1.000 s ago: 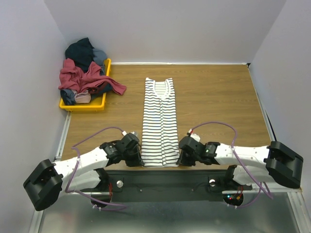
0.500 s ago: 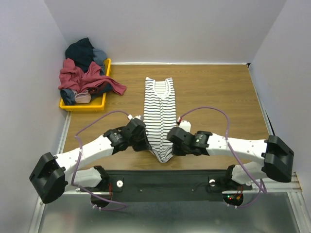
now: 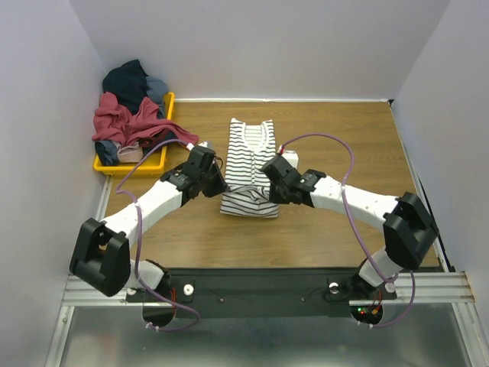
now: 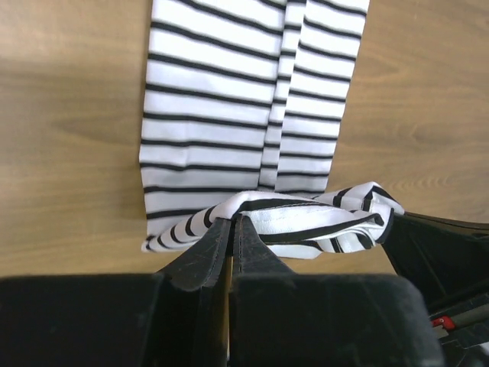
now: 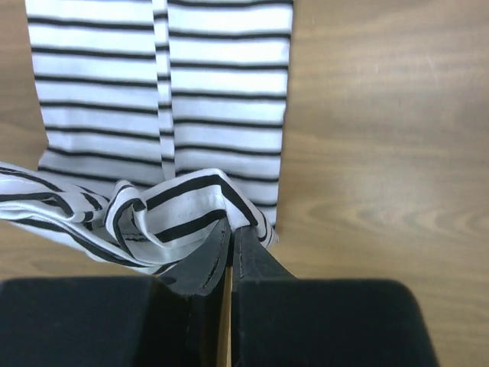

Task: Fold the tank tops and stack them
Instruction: Fold the tank top

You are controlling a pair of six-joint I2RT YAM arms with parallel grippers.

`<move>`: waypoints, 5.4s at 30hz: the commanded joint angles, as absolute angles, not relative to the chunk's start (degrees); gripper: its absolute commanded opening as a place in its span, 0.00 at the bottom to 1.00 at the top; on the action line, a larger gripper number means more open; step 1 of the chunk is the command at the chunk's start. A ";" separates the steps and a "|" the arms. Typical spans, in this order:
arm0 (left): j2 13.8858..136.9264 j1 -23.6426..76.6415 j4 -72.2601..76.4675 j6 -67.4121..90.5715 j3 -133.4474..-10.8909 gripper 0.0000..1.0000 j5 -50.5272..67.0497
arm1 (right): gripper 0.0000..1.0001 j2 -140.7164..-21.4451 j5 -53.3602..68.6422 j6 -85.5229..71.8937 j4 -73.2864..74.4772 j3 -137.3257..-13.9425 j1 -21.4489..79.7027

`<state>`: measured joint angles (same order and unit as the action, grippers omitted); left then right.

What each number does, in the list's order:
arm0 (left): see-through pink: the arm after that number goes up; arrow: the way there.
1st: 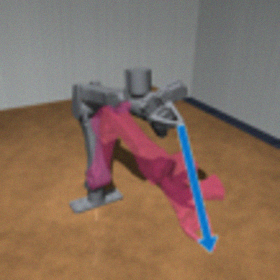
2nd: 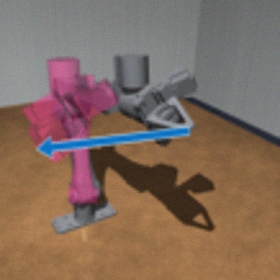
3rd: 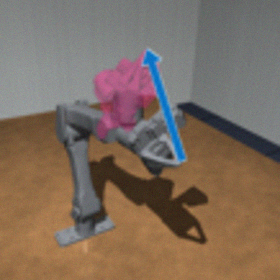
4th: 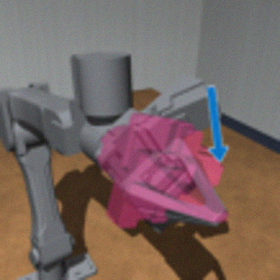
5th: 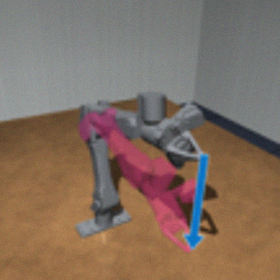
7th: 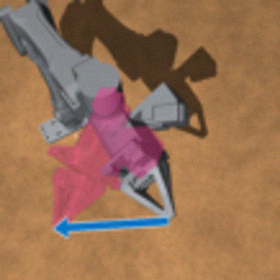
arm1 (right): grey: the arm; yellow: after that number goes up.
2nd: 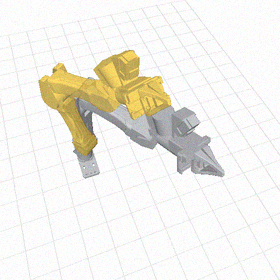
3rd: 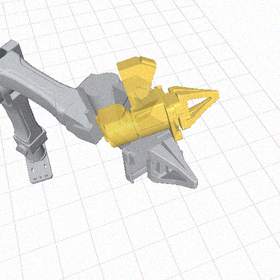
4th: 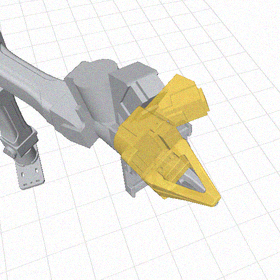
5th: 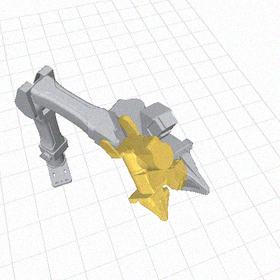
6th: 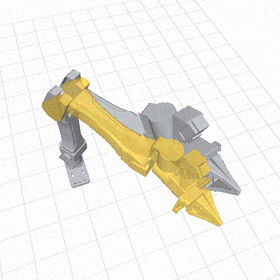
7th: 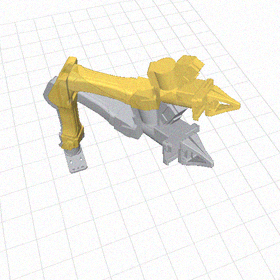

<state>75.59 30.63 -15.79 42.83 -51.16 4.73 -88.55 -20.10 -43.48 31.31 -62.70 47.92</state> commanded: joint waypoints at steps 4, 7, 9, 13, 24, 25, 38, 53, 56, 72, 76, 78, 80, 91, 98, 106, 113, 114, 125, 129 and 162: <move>81.29 26.72 -10.99 39.82 -58.00 0.00 5.19 | 0.00 -96.05 -20.21 -35.78 22.34 -69.08 41.94; 85.24 26.37 -9.32 39.81 -61.25 0.00 5.01 | 0.00 -98.52 -19.69 -34.63 20.49 -71.45 39.82; 88.57 26.10 -8.79 40.25 -63.88 0.00 4.92 | 0.00 -100.89 -19.51 -33.93 19.78 -72.94 39.11; 92.02 25.66 -7.65 41.39 -66.70 0.00 4.49 | 0.00 -104.50 -18.55 -32.96 18.55 -77.25 36.92; 99.92 23.56 -6.33 42.45 -71.63 0.00 4.48 | 0.00 -111.44 -17.23 -31.73 17.05 -84.80 34.63; 100.11 23.21 -6.24 42.71 -71.80 0.00 4.66 | 0.00 -111.97 -17.05 -31.73 17.05 -85.25 34.28; 106.34 20.13 -6.50 41.75 -79.71 0.00 6.59 | 0.01 -117.41 -14.42 -31.20 17.14 -93.51 30.94; 106.89 17.14 1.23 39.82 -81.47 0.73 7.38 | 0.83 -121.57 -15.20 -28.48 16.70 -102.48 28.48; 104.95 16.96 0.45 39.29 -81.83 0.75 6.86 | 0.84 -118.93 -16.08 -28.21 16.70 -100.47 28.48; 93.78 28.21 7.82 54.13 -57.22 0.07 6.68 | 0.48 -118.91 -1.24 -25.23 13.62 -93.86 30.94; 95.80 29.44 9.49 55.37 -55.99 0.03 7.12 | 0.44 -122.95 -0.26 -24.26 13.71 -97.03 31.02; 97.02 29.53 9.49 55.98 -55.64 0.01 6.86 | 0.44 -125.05 0.71 -23.91 13.71 -98.87 30.94; 97.82 29.53 9.23 56.07 -55.46 0.01 6.07 | 0.44 -126.64 0.35 -23.73 13.80 -101.06 30.94; 104.15 28.30 6.15 58.62 -54.41 0.01 5.18 | 0.44 -135.26 -6.50 -27.59 15.64 -110.56 28.13; 103.19 26.89 7.64 58.45 -51.42 0.01 7.73 | 0.48 -133.34 -7.82 -29.97 16.44 -108.37 27.86; 91.77 27.16 4.93 52.39 -49.92 0.19 5.37 | 0.70 -123.68 -11.42 -27.95 16.35 -104.34 27.86; 88.68 26.63 1.84 49.49 -50.45 0.51 1.67 | 0.76 -111.47 -16.08 -29.00 16.35 -90.29 27.69; 89.12 26.37 2.28 49.40 -50.54 0.56 1.76 | 0.76 -110.23 -15.91 -29.61 16.43 -88.44 27.60; 98.25 24.26 11.24 48.07 -52.47 0.61 8.96 | 0.75 -104.68 -5.55 -32.43 9.15 -68.39 23.56; 101.16 24.26 12.22 48.87 -53.44 0.60 9.14 | 0.75 -106.61 -2.82 -33.13 5.81 -65.92 22.68; 104.33 27.51 4.67 52.38 -54.32 0.00 5.19 | 0.10 -102.58 3.34 -39.81 0.53 -55.12 22.50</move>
<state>105.25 25.78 12.36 54.08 -54.63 7.16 -106.10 2.04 -39.72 -2.98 -58.22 22.09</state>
